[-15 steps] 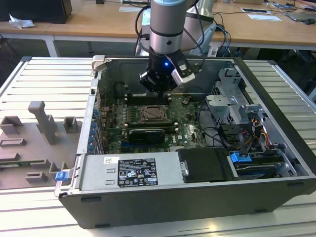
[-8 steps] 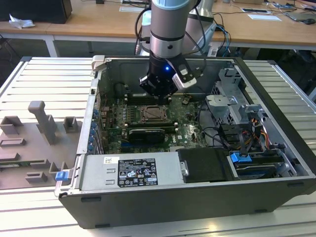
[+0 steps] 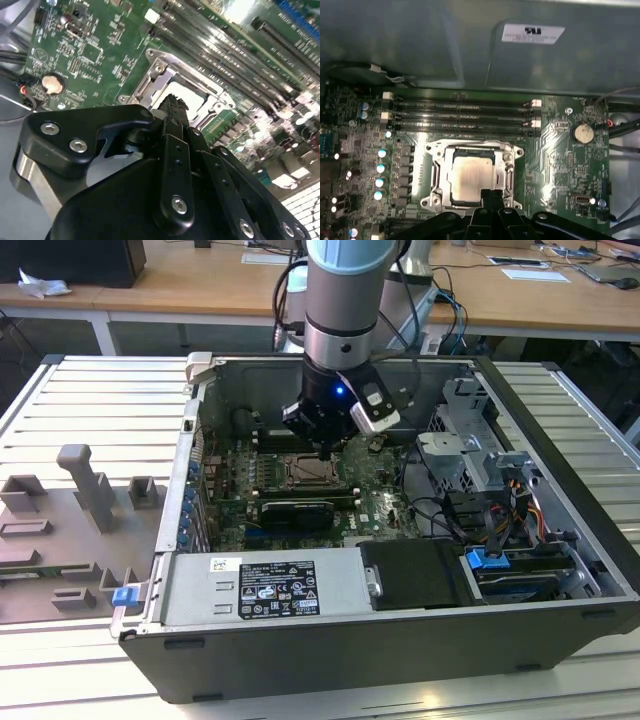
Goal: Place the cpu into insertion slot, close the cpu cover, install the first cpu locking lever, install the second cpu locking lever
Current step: 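Install the second cpu locking lever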
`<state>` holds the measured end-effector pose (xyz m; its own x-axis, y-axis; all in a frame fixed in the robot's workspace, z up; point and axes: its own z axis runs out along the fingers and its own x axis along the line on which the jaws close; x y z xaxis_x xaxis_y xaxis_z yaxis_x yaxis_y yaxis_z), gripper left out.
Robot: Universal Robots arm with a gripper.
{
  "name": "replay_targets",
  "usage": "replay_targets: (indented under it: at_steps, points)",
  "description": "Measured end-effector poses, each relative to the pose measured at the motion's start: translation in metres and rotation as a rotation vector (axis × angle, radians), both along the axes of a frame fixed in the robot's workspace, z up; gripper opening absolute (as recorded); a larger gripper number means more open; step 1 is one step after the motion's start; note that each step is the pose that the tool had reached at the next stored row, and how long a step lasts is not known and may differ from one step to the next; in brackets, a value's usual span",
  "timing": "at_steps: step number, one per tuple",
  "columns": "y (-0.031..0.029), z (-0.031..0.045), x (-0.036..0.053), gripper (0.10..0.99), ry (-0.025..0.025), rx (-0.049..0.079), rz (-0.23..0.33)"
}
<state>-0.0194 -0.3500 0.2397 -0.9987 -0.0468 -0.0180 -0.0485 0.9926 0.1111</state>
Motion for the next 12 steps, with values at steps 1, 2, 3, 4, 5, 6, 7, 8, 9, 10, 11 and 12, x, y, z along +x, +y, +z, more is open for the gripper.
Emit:
replay_targets:
  at_steps: [1, 2, 3, 4, 5, 6, 7, 8, 9, 10, 11, 12]
  points:
    - [-0.0036, -0.0003, -0.0008, 0.106, -0.0001, 0.001, 0.000]
    - [-0.0056, -0.0004, -0.0019, 0.106, -0.0001, 0.002, 0.000]
    - [-0.0068, -0.0005, -0.0030, 0.106, -0.0001, 0.002, 0.000]
    - [-0.0092, -0.0004, -0.0038, 0.106, -0.0003, 0.003, 0.002]
    - [-0.0113, -0.0004, -0.0040, 0.106, -0.0003, 0.003, 0.002]
    - [-0.0153, -0.0004, -0.0042, 0.106, -0.0003, 0.004, 0.002]
    - [-0.0172, -0.0005, -0.0045, 0.106, -0.0003, 0.004, 0.002]
    - [-0.0185, -0.0005, -0.0047, 0.106, -0.0004, 0.004, 0.002]
    - [-0.0203, -0.0005, -0.0051, 0.106, -0.0004, 0.004, 0.003]
    - [-0.0221, -0.0006, -0.0058, 0.106, -0.0007, 0.005, 0.003]
    - [-0.0258, -0.0009, -0.0073, 0.106, -0.0006, 0.009, 0.003]
    - [-0.0284, -0.0011, -0.0096, 0.106, -0.0006, 0.011, 0.003]
